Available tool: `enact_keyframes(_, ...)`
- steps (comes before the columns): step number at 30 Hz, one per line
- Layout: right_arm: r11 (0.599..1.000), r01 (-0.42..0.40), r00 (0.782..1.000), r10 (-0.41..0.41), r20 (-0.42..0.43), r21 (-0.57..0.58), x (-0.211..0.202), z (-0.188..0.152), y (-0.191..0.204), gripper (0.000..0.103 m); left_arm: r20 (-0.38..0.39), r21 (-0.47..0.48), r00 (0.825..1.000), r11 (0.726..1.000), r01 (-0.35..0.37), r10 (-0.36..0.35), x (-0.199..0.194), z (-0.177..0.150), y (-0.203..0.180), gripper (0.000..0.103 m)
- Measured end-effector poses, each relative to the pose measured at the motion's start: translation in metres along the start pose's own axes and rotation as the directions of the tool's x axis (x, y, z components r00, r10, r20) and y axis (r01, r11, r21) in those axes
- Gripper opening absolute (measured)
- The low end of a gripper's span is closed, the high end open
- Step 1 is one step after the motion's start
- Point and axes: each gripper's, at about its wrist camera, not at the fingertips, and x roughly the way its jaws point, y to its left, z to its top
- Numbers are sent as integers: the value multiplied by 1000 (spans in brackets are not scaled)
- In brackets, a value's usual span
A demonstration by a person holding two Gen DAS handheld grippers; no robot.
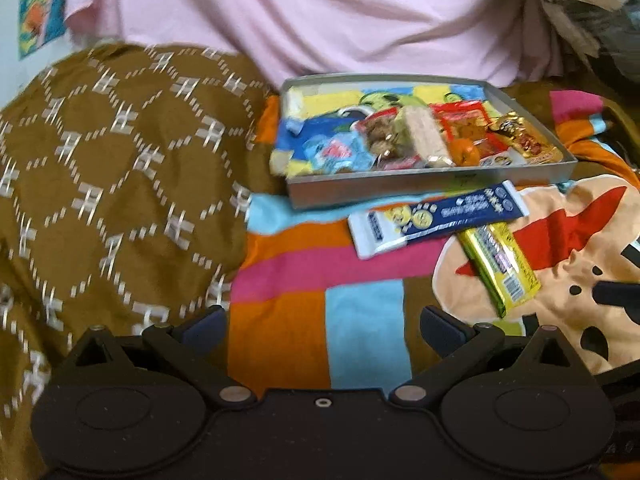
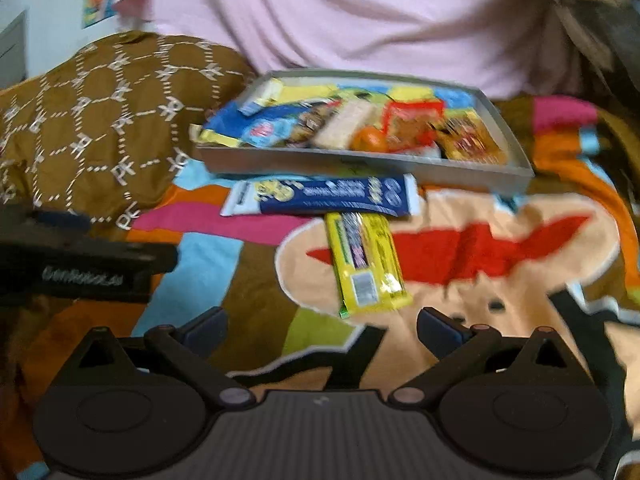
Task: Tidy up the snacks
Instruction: 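Lower the right tool onto the yellow bar while the left tool approaches the blue-white tube pack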
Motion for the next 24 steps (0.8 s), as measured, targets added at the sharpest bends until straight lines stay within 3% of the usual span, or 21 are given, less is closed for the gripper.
enact_keyframes(6,994,28,997,-21,70,-103,6,10,-4,103,43,81,999,997,16,-20,10,19,-7,102)
enact_keyframes(16,989,51,999,-49,21,-140,53,14,-21,102,31,220,995,972,86,-95,45,39,-30,102)
enact_keyframes(24,985,35,999,-37,-10,-167,71,8,-19,101,-11,332,987,930,156,-161,75,54,-43,102)
